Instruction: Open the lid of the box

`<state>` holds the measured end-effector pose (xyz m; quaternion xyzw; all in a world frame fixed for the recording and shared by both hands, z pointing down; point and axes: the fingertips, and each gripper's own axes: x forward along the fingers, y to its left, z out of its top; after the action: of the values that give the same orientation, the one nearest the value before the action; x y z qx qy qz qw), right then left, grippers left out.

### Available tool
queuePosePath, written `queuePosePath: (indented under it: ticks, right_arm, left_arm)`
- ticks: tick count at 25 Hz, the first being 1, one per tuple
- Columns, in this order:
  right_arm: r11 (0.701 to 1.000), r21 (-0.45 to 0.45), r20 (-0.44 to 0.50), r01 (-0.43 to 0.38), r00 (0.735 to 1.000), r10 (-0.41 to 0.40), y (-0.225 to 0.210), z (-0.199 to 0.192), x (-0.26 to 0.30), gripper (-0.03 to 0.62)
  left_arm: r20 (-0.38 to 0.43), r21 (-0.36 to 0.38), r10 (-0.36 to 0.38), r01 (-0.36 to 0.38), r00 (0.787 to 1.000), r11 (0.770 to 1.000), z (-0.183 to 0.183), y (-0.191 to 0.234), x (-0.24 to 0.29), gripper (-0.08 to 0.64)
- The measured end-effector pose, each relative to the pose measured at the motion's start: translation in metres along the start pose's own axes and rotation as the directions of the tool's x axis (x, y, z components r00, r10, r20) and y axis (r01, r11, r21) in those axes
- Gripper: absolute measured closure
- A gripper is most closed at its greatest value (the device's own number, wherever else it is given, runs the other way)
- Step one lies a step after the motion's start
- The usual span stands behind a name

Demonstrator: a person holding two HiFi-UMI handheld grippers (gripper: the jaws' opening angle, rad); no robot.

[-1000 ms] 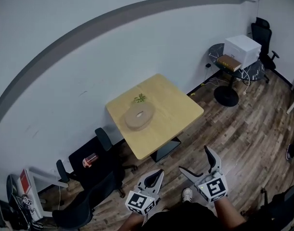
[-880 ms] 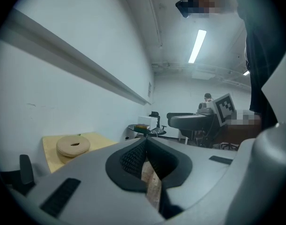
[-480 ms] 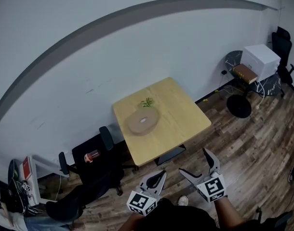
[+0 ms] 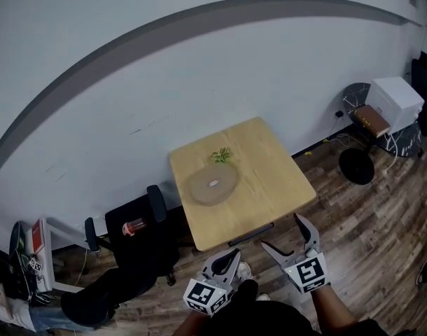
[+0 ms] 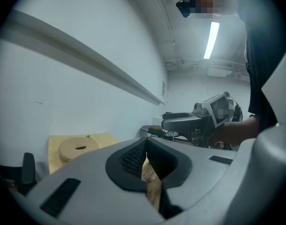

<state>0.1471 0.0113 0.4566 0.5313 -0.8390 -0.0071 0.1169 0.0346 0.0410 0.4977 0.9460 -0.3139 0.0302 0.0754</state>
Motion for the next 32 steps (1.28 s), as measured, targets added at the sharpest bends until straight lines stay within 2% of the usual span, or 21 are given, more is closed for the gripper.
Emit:
queuePosePath:
  ticks: [13, 20, 26, 32]
  right_arm:
    - [0.991, -0.008, -0.021, -0.133, 0.991, 0.133, -0.007, 0.012, 0.116, 0.124]
    - [0.977, -0.068, -0.066, -0.201, 0.978, 0.196, -0.004, 0.020, 0.167, 0.123]
    - [0.969, -0.058, -0.074, -0.242, 0.969, 0.237, 0.000, 0.023, 0.200, 0.120]
    - [0.943, -0.098, -0.103, -0.317, 0.946, 0.307, 0.000, 0.009, 0.235, 0.121]
  left_arm:
    - [0.000, -0.024, 0.057, -0.057, 0.998, 0.998, 0.016, 0.098, 0.052, 0.540]
    - [0.023, -0.014, 0.088, -0.088, 0.996, 0.996, 0.033, 0.151, 0.066, 0.540]
    - [0.037, -0.009, 0.098, -0.098, 0.994, 0.995, 0.044, 0.176, 0.067, 0.540]
    - [0.006, -0.040, 0.149, -0.149, 0.989, 0.988, 0.028, 0.199, 0.067, 0.540]
